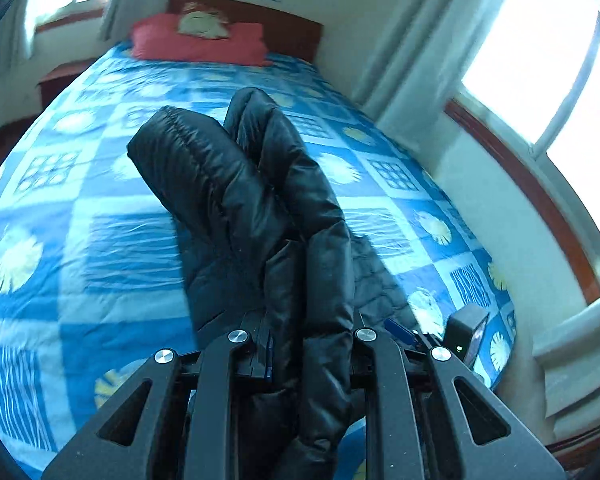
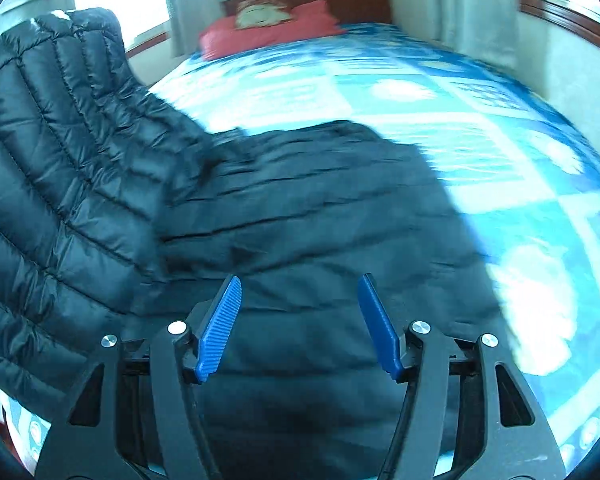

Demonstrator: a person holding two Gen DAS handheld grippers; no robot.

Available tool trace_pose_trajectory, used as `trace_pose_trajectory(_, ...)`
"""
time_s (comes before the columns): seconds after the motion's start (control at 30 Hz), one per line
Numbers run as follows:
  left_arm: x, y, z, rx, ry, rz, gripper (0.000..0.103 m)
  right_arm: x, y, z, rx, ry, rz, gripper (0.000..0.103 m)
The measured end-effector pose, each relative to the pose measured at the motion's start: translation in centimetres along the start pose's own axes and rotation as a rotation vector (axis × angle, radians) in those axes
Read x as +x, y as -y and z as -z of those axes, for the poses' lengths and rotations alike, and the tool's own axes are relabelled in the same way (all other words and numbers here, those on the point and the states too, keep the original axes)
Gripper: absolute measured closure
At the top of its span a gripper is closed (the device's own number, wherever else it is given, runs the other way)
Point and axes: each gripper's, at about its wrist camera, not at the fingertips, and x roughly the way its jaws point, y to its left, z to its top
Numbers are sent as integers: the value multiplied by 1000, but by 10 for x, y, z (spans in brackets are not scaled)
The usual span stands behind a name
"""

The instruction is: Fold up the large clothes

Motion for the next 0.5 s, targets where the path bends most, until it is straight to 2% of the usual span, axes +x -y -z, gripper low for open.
trace_pose_trajectory(0.03,14,21,-3,38,-16,-4,84,-4,14,1,19,3,15,42)
trace_pose_trajectory(0.23,91,83,1,133,-117,-3,84,-25,89,13,120,17,101,42)
trace_pose_trajectory(0.4,156,107,17,118,-200,-11,84,-36,127,28,159,9,150,42)
trace_pose_trajectory(0.5,175,114,27,106,-212,-23,84,-31,141,30,178,-8,147,42)
